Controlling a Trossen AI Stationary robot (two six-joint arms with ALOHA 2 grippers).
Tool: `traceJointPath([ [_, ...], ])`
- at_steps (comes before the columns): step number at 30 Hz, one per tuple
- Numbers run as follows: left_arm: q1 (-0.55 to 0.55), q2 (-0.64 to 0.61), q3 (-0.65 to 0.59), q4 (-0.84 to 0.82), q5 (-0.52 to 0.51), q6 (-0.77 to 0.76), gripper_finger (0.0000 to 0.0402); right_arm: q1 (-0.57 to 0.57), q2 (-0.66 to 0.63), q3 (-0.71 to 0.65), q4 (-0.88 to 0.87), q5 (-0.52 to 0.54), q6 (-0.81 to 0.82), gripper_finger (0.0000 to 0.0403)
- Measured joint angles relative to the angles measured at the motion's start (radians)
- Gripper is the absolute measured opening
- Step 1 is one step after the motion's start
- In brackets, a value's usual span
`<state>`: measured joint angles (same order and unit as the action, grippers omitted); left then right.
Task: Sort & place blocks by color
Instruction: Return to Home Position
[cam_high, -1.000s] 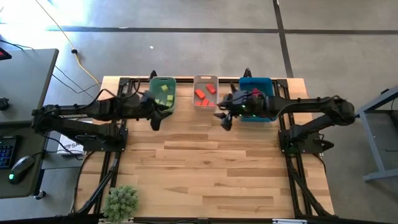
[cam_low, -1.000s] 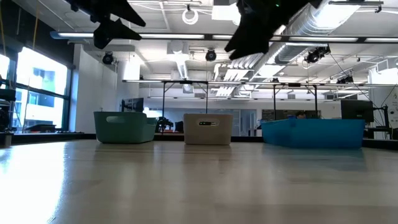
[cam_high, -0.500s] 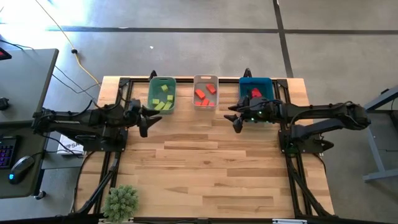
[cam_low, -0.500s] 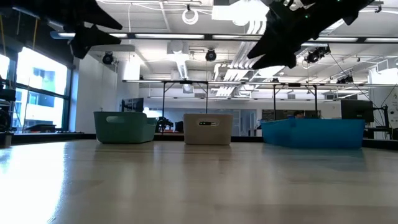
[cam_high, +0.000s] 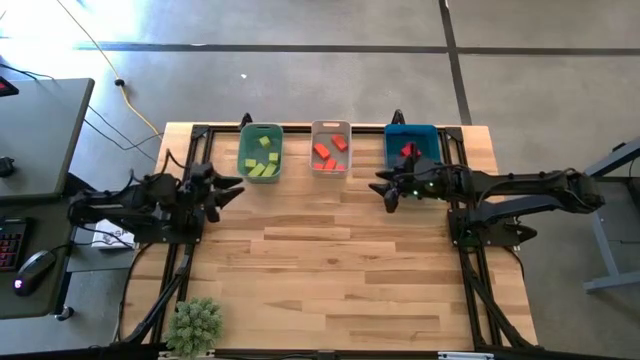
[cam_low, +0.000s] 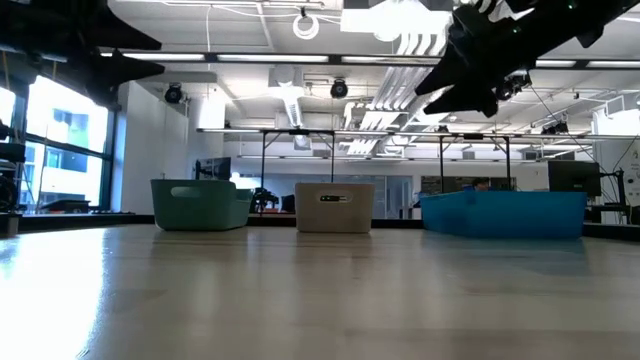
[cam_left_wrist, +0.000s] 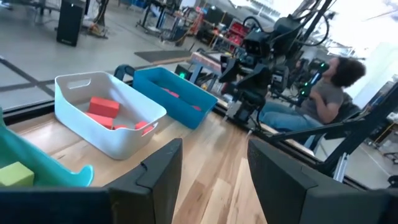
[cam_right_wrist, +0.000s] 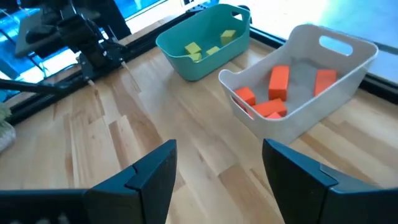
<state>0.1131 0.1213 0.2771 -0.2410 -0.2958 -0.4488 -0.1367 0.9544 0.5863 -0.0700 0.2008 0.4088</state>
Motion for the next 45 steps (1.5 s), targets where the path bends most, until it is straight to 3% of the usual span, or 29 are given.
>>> traceJointPath([
  [5,0.000,-0.120,-0.045,-0.039,0.003,0.008,0.0172,0.017,-0.026,-0.045,0.034,0.010,0.039,0.0224],
  [13,0.000,-0.112,-0.054,-0.077,0.086,0.015,0.0172,0.058,-0.041,-0.170,0.211,0.077,0.089,0.0224],
  [24,0.000,-0.117,-0.054,-0.123,0.112,0.036,0.0172,0.125,-0.126,-0.269,0.228,0.114,0.108,0.0224],
  [31,0.000,-0.117,-0.054,-0.084,0.117,0.034,0.0172,0.138,-0.304,-0.398,0.267,0.157,0.115,0.0224],
  [45,0.000,-0.117,-0.054,-0.070,0.074,0.110,0.0172,0.138,-0.708,-0.505,0.183,0.075,-0.071,0.0224],
])
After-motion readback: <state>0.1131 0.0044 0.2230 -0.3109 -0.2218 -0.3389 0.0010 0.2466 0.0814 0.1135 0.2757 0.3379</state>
